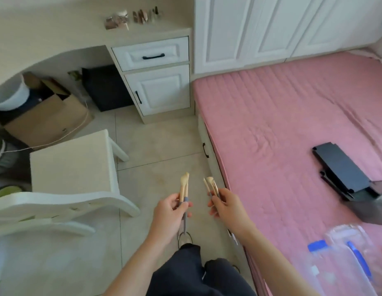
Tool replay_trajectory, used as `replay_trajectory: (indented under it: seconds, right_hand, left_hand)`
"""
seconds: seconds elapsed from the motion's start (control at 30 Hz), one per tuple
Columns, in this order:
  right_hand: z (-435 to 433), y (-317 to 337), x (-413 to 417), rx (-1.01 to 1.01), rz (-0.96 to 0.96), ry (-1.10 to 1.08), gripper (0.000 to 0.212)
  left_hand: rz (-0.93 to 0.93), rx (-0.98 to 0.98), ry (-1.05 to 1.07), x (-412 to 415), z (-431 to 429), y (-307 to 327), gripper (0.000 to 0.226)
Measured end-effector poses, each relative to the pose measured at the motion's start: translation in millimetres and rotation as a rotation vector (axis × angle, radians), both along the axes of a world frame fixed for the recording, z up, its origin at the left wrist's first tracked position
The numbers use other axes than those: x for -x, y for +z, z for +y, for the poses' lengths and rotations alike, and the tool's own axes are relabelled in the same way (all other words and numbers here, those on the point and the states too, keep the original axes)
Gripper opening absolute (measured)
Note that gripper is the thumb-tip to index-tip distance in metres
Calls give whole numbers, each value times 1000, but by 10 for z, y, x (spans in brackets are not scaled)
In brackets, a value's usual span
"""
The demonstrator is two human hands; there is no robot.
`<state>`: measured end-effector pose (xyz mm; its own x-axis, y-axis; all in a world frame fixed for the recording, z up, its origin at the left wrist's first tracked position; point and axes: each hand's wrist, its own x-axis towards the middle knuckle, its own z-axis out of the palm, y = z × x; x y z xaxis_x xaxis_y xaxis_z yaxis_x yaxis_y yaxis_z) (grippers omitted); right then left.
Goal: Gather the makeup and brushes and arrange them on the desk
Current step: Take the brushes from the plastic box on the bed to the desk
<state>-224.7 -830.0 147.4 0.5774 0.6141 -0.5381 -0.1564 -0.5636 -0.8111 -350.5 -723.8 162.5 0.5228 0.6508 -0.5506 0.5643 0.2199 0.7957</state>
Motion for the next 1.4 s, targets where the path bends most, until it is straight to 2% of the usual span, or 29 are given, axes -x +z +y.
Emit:
replay_trajectory:
  seconds: [0.43,0.7,1.0,1.4]
  right_hand:
    - [1169,-77,-170,50,-14,109,14]
    - [1879,-63,-931,48,32,136,15]
    - [2883,86,-1968,44,-15,262,17]
    - [3915,0,-2669,75,37,240,17]
  left_hand:
    - [68,-36,113,-103,976,-101,13]
    - [75,-44,186,-853,1688,-129,19]
    - [25,-29,303,-1848,2503,-14,21]
    - [36,7,328,-2507,3457,-110,19]
